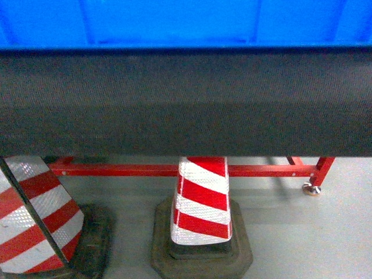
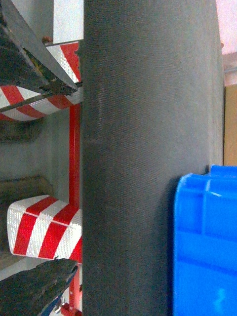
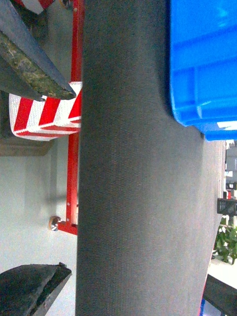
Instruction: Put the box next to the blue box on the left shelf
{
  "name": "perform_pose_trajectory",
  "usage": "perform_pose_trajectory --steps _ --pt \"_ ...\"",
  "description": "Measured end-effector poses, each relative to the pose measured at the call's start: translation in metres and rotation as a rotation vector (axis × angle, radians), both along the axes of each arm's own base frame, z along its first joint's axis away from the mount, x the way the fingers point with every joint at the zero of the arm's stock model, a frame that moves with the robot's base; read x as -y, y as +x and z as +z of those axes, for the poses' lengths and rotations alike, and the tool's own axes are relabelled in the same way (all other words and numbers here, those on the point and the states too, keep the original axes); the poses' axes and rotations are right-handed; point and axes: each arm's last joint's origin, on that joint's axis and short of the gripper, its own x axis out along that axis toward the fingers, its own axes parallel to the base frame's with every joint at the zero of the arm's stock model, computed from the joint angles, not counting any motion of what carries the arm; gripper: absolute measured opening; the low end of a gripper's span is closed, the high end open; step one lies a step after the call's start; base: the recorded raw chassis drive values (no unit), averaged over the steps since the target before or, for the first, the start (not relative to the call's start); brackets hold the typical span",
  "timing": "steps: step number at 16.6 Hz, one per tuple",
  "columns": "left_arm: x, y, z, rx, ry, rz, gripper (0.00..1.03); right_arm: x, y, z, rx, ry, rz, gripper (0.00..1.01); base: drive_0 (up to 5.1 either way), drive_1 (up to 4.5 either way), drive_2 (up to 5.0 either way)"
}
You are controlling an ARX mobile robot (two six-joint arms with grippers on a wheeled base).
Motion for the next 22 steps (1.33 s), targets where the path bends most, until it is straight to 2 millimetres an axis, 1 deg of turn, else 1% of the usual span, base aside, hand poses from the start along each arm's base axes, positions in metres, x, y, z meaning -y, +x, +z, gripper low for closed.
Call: perform_pose_trajectory --steps 22 --pt "0.0 0.0 0.0001 0.001 0.0 0.001 0.98 0.0 0.0 0.0 0.0 -0.001 0.0 0.98 0.0 0.0 0.0"
